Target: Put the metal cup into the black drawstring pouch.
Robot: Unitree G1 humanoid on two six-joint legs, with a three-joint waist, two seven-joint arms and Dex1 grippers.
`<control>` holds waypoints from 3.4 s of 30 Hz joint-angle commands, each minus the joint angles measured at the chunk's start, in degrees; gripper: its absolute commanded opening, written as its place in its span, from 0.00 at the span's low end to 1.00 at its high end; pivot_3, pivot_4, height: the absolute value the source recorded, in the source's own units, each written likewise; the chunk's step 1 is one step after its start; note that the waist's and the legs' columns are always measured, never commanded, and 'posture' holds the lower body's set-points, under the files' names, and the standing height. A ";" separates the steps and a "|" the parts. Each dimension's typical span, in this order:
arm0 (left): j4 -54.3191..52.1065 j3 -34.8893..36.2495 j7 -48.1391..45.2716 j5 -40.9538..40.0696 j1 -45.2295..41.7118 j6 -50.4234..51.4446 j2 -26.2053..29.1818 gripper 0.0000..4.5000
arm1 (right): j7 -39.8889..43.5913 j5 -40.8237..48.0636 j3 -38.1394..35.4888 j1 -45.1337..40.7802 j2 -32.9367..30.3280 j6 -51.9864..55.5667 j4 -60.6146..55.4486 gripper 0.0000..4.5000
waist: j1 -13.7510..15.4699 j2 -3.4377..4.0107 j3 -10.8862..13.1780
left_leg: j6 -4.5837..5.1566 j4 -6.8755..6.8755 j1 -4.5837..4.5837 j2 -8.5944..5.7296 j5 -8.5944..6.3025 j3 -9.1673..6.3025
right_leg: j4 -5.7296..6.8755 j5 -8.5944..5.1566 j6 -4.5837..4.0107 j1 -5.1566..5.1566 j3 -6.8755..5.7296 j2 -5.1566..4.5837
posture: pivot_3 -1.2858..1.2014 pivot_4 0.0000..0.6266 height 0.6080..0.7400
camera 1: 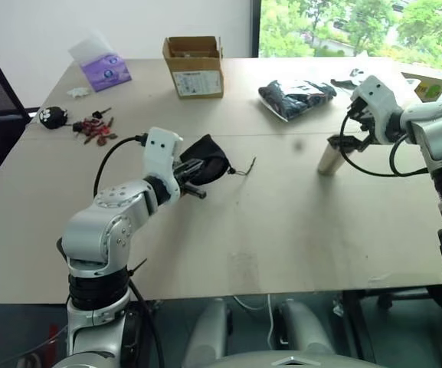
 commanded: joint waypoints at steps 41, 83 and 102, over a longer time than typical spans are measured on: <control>0.09 -2.78 -5.46 -1.29 0.06 -9.66 12.68 0.00 | 10.70 -2.43 -3.66 3.26 -0.34 -7.38 5.33 0.02 | -0.07 0.20 0.26 | -0.18 -0.14 -0.03 -0.04 0.10 0.03 | -0.02 0.00 0.00 -0.08 0.03 -0.06 | 0.52 0.24 1.00; 42.53 8.63 -6.88 -20.37 -26.90 20.42 -6.10 0.00 | -19.94 23.25 -16.21 45.32 40.80 -24.73 -34.08 0.02 | -1.35 0.06 0.37 | -0.31 0.00 0.03 -0.11 0.18 -0.52 | 0.14 0.00 0.03 0.01 -0.14 -0.06 | 0.52 0.24 1.00; 22.87 11.49 -2.65 -23.83 -14.86 26.39 -8.37 0.00 | -21.13 6.45 -6.88 32.75 43.98 -40.58 -4.30 0.02 | -1.61 0.05 0.37 | -0.34 -0.03 0.09 -0.07 0.19 -0.43 | 0.26 0.01 0.03 -0.05 0.01 -0.08 | 0.52 0.24 1.00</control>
